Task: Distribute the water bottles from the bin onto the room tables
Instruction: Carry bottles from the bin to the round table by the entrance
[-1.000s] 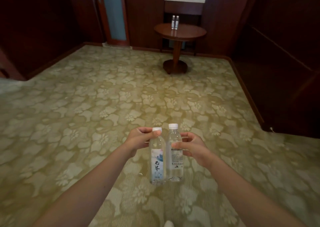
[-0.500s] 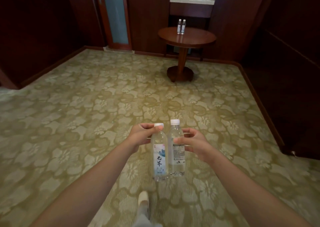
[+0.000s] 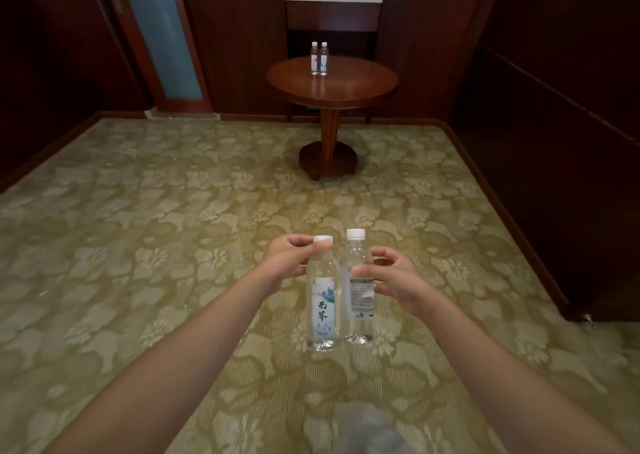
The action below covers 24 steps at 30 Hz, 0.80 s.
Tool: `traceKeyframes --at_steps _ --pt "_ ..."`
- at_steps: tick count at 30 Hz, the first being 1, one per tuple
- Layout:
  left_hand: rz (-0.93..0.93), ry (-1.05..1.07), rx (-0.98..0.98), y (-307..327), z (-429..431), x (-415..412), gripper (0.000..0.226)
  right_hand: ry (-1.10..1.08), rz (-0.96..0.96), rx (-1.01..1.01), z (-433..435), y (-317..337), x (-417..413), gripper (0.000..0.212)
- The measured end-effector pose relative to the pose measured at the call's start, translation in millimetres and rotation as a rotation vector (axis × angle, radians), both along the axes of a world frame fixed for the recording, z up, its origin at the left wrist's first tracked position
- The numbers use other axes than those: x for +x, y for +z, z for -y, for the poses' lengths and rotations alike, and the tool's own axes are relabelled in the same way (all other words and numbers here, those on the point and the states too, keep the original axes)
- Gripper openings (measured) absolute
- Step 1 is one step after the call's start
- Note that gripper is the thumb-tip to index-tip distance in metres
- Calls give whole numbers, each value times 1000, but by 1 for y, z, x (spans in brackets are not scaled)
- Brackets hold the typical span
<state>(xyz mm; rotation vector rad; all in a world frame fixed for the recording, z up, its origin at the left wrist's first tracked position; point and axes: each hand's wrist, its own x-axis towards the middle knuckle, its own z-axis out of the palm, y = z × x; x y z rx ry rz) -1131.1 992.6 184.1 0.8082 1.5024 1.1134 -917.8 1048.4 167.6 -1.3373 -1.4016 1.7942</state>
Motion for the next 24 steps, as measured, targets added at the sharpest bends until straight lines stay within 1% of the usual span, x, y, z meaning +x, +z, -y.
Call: traceKeyframes --at_steps 2,5,7,14,16,17,21,22,24 --pt "0 -4 -2 -3 -46 -7 43 -3 -11 -11 -45 -4 -6 68" --pt "-10 3 4 -3 -111 -15 48 2 -19 -7 -113 -7 -16 59" --pt "-17 15 8 -1 -163 -19 45 17 -20 2 -170 -8 -22 56" --pt "-25 91 30 22 -336 -27 34 126 -7 61 -366 11 -36 56" --pt "-23 116 37 26 -378 -31 34 131 1 67 -412 16 -42 56" --pt "-25 127 39 27 -398 -34 35 134 4 65 -433 17 -45 58" --pt "-31 152 43 27 -483 -52 36 139 3 67 -515 20 -65 78" --pt "-38 153 48 26 -506 -57 35 133 1 71 -537 20 -70 77" --pt "-49 146 53 22 -553 -71 34 125 2 82 -583 19 -83 65"
